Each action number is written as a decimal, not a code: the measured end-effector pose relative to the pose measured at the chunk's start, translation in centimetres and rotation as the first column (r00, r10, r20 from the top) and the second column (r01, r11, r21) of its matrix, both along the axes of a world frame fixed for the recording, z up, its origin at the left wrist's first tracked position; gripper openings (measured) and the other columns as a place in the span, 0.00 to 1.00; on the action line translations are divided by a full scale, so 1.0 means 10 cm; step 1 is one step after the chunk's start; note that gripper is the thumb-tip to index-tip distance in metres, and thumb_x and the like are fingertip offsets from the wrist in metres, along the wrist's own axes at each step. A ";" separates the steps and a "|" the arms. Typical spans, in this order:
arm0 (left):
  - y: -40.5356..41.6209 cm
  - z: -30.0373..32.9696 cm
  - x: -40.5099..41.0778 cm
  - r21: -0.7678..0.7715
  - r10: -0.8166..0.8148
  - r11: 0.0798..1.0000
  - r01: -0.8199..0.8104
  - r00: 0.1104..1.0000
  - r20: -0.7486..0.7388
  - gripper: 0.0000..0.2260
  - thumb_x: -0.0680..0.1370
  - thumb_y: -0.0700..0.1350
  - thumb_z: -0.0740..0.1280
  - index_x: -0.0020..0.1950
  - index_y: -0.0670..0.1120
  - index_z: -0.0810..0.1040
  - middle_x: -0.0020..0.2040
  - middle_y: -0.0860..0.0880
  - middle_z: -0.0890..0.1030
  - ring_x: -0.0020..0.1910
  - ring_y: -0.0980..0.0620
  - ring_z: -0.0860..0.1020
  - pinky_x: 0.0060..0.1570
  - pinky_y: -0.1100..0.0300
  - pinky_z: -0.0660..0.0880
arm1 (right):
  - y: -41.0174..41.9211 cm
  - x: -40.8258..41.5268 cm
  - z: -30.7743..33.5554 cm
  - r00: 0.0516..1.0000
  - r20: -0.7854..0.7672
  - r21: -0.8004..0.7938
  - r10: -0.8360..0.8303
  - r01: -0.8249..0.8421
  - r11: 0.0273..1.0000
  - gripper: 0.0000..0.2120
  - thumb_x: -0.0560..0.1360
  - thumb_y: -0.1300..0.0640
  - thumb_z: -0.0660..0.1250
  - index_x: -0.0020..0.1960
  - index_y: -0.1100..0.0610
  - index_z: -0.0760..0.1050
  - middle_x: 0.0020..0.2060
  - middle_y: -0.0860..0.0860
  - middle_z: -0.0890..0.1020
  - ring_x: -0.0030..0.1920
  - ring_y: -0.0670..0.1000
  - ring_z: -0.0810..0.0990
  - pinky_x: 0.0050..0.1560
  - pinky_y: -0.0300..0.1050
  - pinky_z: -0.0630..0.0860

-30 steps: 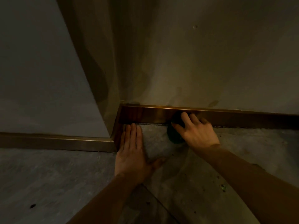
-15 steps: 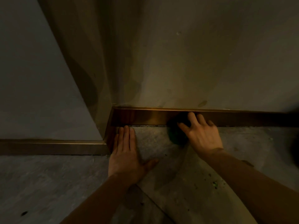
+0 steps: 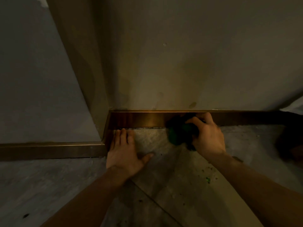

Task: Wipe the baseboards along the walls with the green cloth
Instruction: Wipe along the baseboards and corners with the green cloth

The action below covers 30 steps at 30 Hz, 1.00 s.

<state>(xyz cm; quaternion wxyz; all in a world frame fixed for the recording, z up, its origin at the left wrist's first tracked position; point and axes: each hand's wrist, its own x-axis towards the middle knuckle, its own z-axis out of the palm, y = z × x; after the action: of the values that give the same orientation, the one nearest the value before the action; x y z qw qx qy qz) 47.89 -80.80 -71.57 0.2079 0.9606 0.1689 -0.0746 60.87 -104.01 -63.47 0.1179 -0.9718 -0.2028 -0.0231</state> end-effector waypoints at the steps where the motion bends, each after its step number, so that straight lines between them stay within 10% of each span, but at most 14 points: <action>1: 0.00 0.05 0.00 -0.013 -0.003 1.000 0.003 1.000 0.009 0.54 0.66 0.82 0.50 0.80 0.48 0.40 0.82 0.45 0.45 0.79 0.44 0.43 0.75 0.48 0.47 | 0.01 -0.02 0.01 1.000 -0.012 0.052 -0.006 0.006 0.999 0.23 0.69 0.63 0.73 0.60 0.46 0.74 0.60 0.52 0.69 0.54 0.59 0.76 0.45 0.56 0.81; 14: -0.15 0.53 0.06 -0.211 -0.148 0.958 0.195 0.964 0.219 0.57 0.64 0.69 0.75 0.78 0.63 0.37 0.76 0.48 0.62 0.70 0.39 0.67 0.63 0.43 0.71 | 0.58 -0.52 0.18 0.989 -0.135 0.513 0.054 0.024 0.858 0.23 0.66 0.69 0.71 0.54 0.45 0.79 0.51 0.50 0.74 0.50 0.46 0.75 0.49 0.24 0.68; 22: -0.07 0.82 -0.05 -0.201 -0.092 0.961 0.192 0.902 0.421 0.34 0.73 0.47 0.75 0.73 0.57 0.60 0.63 0.48 0.78 0.58 0.45 0.79 0.54 0.48 0.77 | 0.77 -0.75 0.31 0.909 -0.352 0.737 0.225 0.121 0.664 0.20 0.67 0.63 0.77 0.53 0.49 0.76 0.49 0.46 0.81 0.51 0.40 0.78 0.53 0.37 0.77; 30: -0.07 0.96 -0.22 0.032 -0.145 0.989 0.143 0.929 0.341 0.22 0.72 0.47 0.72 0.62 0.55 0.66 0.54 0.48 0.80 0.49 0.39 0.81 0.44 0.45 0.78 | 0.60 -0.81 0.35 0.900 -0.246 0.464 0.360 -0.217 0.859 0.30 0.60 0.54 0.83 0.54 0.47 0.67 0.50 0.46 0.77 0.50 0.47 0.78 0.47 0.43 0.76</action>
<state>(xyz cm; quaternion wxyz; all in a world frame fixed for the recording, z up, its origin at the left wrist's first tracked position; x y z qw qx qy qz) 45.69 -81.49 -62.01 0.2247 0.9694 0.0596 0.0789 52.80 -98.04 -59.94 0.3605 -0.8706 -0.3159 0.1113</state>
